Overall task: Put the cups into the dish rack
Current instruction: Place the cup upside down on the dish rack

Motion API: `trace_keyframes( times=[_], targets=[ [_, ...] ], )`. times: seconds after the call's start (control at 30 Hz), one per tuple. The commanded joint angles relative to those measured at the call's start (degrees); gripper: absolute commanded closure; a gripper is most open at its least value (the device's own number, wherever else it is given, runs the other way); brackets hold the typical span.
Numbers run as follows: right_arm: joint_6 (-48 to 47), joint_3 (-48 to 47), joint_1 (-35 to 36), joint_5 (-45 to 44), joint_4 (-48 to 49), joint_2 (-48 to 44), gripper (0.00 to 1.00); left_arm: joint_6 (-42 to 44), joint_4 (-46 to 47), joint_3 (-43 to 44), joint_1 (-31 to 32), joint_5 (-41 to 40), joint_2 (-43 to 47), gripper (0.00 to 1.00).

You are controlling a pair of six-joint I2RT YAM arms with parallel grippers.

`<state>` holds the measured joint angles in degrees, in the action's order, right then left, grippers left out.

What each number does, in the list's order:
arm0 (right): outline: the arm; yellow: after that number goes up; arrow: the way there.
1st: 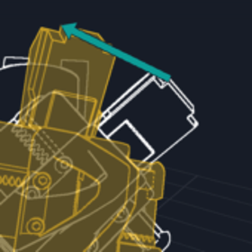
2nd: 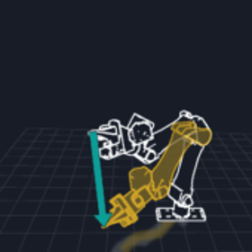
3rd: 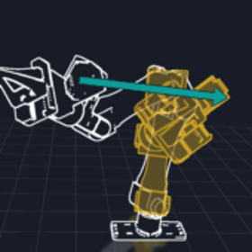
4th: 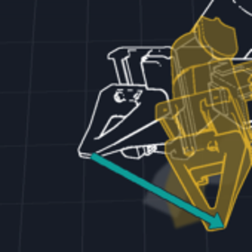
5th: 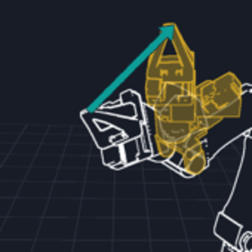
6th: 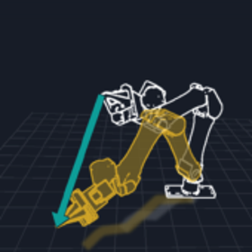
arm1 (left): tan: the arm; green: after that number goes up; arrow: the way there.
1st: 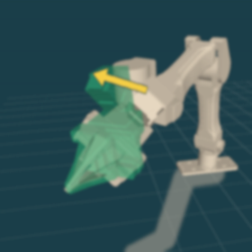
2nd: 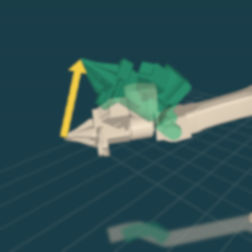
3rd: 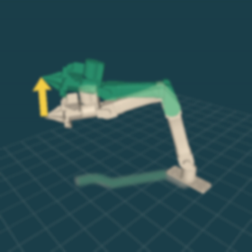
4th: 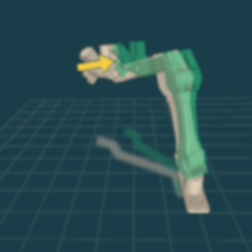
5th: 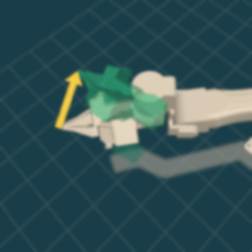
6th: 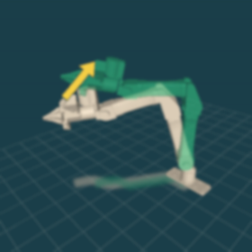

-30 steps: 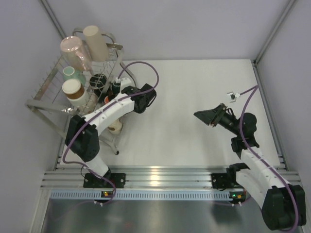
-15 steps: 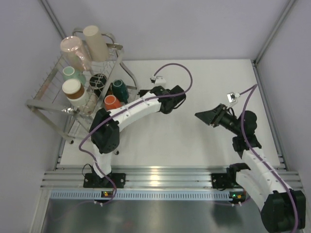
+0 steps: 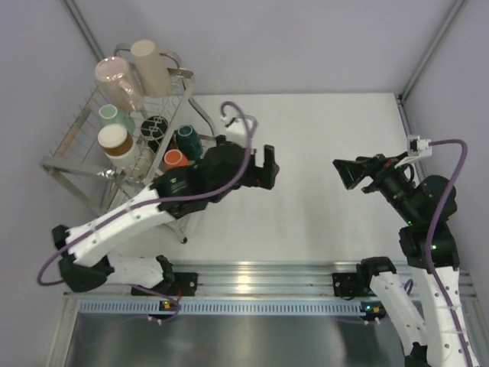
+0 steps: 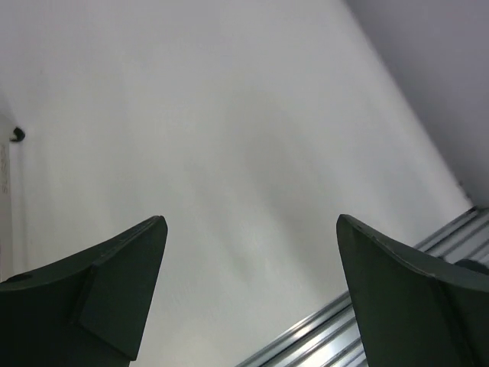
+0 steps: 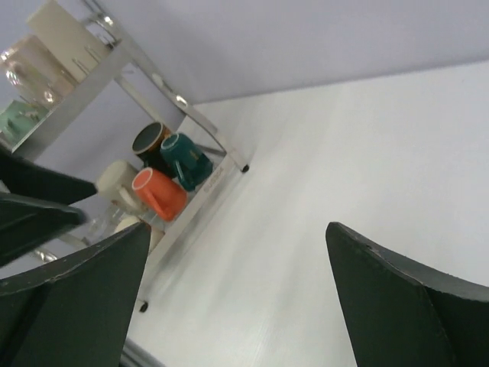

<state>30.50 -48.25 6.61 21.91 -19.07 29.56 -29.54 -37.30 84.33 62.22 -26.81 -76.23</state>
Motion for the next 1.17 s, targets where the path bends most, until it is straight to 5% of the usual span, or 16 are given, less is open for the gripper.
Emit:
trace_keyframes(
  times=[0.0, 0.27, 1.13],
  targets=[
    [-5.71, -9.63, -0.28, -5.47, -9.20, 0.05, 0.01, 5.54, 16.36, -10.45, -0.52, 4.04, 14.23, 0.02],
    [-7.39, -16.44, 2.97, -11.99, -17.76, 4.72, 0.01, 2.65, 24.12, -28.17, -0.52, 4.66, 34.12, 0.03],
    [-7.30, -8.00, 2.97, 4.19, -13.45, 3.05, 0.00, 0.98, 25.00, -24.57, -0.52, 8.44, 31.93, 0.04]
  ],
)
